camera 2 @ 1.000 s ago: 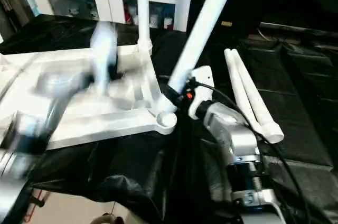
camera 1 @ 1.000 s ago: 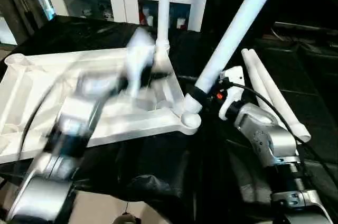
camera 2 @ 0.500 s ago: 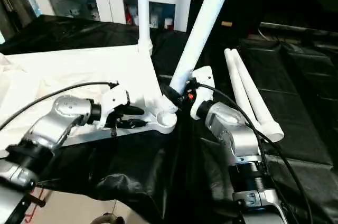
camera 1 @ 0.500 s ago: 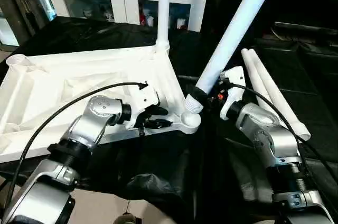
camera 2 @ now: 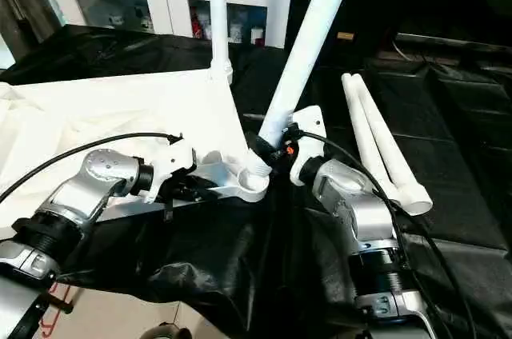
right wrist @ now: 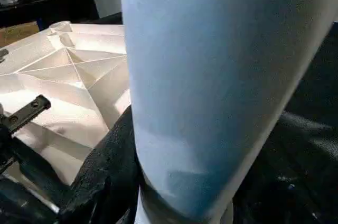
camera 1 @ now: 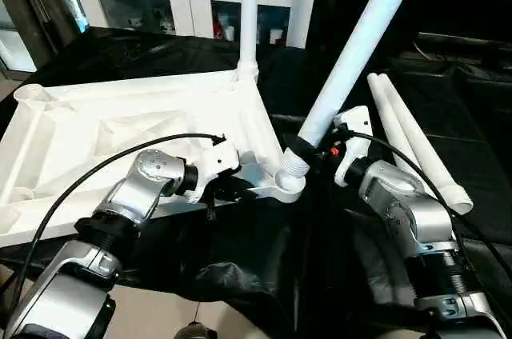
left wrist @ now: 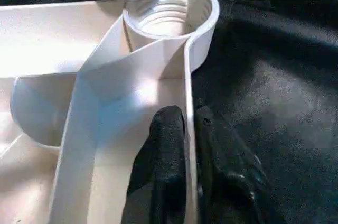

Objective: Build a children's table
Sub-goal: Insert table leg to table base

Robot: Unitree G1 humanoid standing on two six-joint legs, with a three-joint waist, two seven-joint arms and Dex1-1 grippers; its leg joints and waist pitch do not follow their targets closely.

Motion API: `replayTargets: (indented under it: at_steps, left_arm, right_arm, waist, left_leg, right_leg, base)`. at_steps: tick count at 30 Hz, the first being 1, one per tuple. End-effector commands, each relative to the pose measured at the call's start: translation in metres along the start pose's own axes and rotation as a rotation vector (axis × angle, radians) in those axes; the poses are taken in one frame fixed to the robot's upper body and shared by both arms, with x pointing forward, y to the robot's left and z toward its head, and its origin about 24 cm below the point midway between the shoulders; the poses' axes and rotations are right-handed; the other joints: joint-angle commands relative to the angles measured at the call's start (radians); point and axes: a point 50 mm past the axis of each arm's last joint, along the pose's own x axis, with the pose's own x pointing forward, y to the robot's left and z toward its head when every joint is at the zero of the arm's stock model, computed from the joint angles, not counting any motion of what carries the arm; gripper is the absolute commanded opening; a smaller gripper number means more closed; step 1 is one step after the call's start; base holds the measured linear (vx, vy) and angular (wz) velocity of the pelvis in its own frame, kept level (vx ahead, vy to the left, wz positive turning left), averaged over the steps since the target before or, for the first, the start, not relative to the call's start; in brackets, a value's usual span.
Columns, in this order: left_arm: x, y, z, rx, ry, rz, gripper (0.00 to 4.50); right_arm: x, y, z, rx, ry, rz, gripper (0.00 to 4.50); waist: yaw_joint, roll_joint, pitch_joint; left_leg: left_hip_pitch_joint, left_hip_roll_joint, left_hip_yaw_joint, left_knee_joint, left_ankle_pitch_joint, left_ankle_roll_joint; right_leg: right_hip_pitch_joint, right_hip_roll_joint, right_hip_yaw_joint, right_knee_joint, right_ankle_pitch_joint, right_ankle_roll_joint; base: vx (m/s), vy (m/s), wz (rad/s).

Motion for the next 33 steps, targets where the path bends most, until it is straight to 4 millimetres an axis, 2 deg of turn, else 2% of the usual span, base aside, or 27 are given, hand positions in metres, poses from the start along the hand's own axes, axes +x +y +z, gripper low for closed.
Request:
replayTargets:
  at_steps: [1,3,6,10,11,12,13,18,20,21,23,25,27,28,33]
  left_arm:
    - [-0.001,0.003,-0.002,0.000,0.020,0.016,0.21]
    - [-0.001,0.003,0.000,-0.008,-0.007,0.014,0.09]
    - [-0.002,0.003,0.002,-0.033,-0.049,0.013,0.09]
    - [-0.002,0.001,0.000,-0.037,-0.057,-0.005,0.03]
    - [-0.001,0.001,-0.001,-0.038,-0.054,-0.006,0.00]
    - [-0.001,0.000,-0.003,-0.037,-0.047,-0.009,0.00]
    - [0.000,-0.001,-0.005,-0.039,-0.044,-0.008,0.00]
    - [0.002,-0.003,-0.005,-0.046,-0.071,-0.005,0.00]
    - [0.002,-0.003,-0.005,-0.045,-0.072,-0.002,0.00]
    - [0.002,-0.003,-0.005,-0.044,-0.072,0.000,0.00]
    - [0.003,-0.003,-0.004,-0.045,-0.077,0.011,0.00]
    - [0.003,-0.003,-0.004,-0.051,-0.085,0.022,0.00]
    - [0.002,-0.003,-0.004,-0.058,-0.090,0.028,0.00]
    - [0.002,-0.003,-0.004,-0.058,-0.090,0.028,0.00]
    - [0.001,-0.003,-0.006,-0.068,-0.095,0.041,0.00]
  right_arm:
    - [0.003,0.003,0.008,-0.036,-0.016,0.022,1.89]
    - [0.004,0.005,0.008,-0.039,-0.006,0.037,1.89]
    - [0.007,0.007,0.006,-0.042,0.025,0.064,1.89]
    - [0.009,0.008,0.002,-0.048,0.085,0.089,1.89]
    - [0.009,0.008,0.001,-0.049,0.096,0.094,1.89]
    - [0.010,0.008,-0.001,-0.054,0.114,0.104,1.89]
    - [0.011,0.009,-0.004,-0.055,0.147,0.112,1.89]
    - [0.015,0.009,-0.013,-0.054,0.232,0.132,1.89]
    - [0.016,0.009,-0.014,-0.053,0.247,0.137,1.89]
    - [0.016,0.009,-0.014,-0.053,0.258,0.141,1.89]
    - [0.017,0.009,-0.017,-0.054,0.297,0.155,1.89]
    - [0.017,0.009,-0.019,-0.057,0.329,0.166,1.89]
    - [0.017,0.008,-0.020,-0.062,0.347,0.172,1.89]
    - [0.017,0.008,-0.020,-0.062,0.347,0.172,1.89]
    - [0.015,0.009,-0.014,-0.058,0.339,0.202,1.89]
  waist:
    - [-0.002,0.011,-0.077]
    - [-0.003,0.007,-0.076]
    - [-0.003,0.008,-0.075]
    - [-0.004,0.010,-0.078]
    - [-0.005,0.003,-0.078]
    - [-0.004,0.006,-0.078]
    - [-0.004,0.002,-0.078]
    - [-0.009,0.002,-0.073]
    - [-0.010,0.003,-0.075]
    - [-0.011,-0.003,-0.076]
    - [-0.011,-0.002,-0.075]
    - [-0.012,-0.009,-0.074]
    - [-0.014,-0.009,-0.072]
    - [-0.013,-0.013,-0.071]
    - [-0.016,-0.017,-0.073]
  left_leg:
    - [0.025,0.050,-0.019,-0.066,-0.203,-0.014]
    - [0.026,0.050,-0.018,-0.067,-0.217,-0.016]
    - [0.025,0.050,-0.019,-0.066,-0.221,-0.016]
    - [0.024,0.049,-0.019,-0.065,-0.196,-0.010]
    - [0.023,0.049,-0.017,-0.064,-0.191,-0.006]
    - [0.023,0.049,-0.018,-0.063,-0.184,-0.001]
    - [0.023,0.049,-0.017,-0.064,-0.183,0.000]
    - [0.024,0.050,-0.018,-0.065,-0.213,-0.007]
    - [0.024,0.050,-0.019,-0.066,-0.206,-0.007]
    - [0.024,0.050,-0.018,-0.065,-0.199,-0.003]
    - [0.023,0.049,-0.017,-0.064,-0.193,0.001]
    - [0.022,0.050,-0.017,-0.065,-0.193,0.006]
    - [0.024,0.050,-0.017,-0.065,-0.205,0.005]
    - [0.023,0.050,-0.018,-0.066,-0.210,0.004]
    - [0.023,0.051,-0.018,-0.068,-0.212,0.002]
  right_leg:
    - [0.051,-0.083,0.048,-0.070,-0.090,-0.226]
    - [0.050,-0.083,0.048,-0.073,-0.114,-0.224]
    - [0.050,-0.084,0.049,-0.074,-0.134,-0.220]
    - [0.051,-0.083,0.048,-0.070,-0.099,-0.225]
    - [0.052,-0.082,0.048,-0.069,-0.090,-0.226]
    - [0.052,-0.083,0.048,-0.067,-0.085,-0.228]
    - [0.052,-0.083,0.048,-0.069,-0.087,-0.227]
    - [0.050,-0.086,0.049,-0.076,-0.170,-0.217]
    - [0.050,-0.085,0.049,-0.074,-0.166,-0.212]
    - [0.051,-0.086,0.049,-0.073,-0.161,-0.213]
    - [0.050,-0.085,0.049,-0.074,-0.160,-0.211]
    - [0.049,-0.086,0.049,-0.076,-0.184,-0.206]
    - [0.047,-0.086,0.049,-0.079,-0.210,-0.201]
    - [0.046,-0.087,0.049,-0.080,-0.230,-0.193]
    - [0.046,-0.087,0.049,-0.080,-0.235,-0.184]
  base:
    - [0.000,0.000,0.00]
    - [0.000,0.000,0.00]
    - [0.000,0.000,0.00]
    - [0.000,0.000,0.00]
    - [0.000,0.000,0.00]
    - [0.000,0.000,0.00]
    - [0.000,0.000,0.00]
    - [0.000,0.000,0.00]
    - [0.000,0.000,0.00]
    - [0.000,0.000,0.00]
    - [0.000,0.000,0.00]
    - [0.000,0.000,0.00]
    - [0.000,0.000,0.00]
    - [0.000,0.000,0.00]
    - [0.000,0.000,0.00]
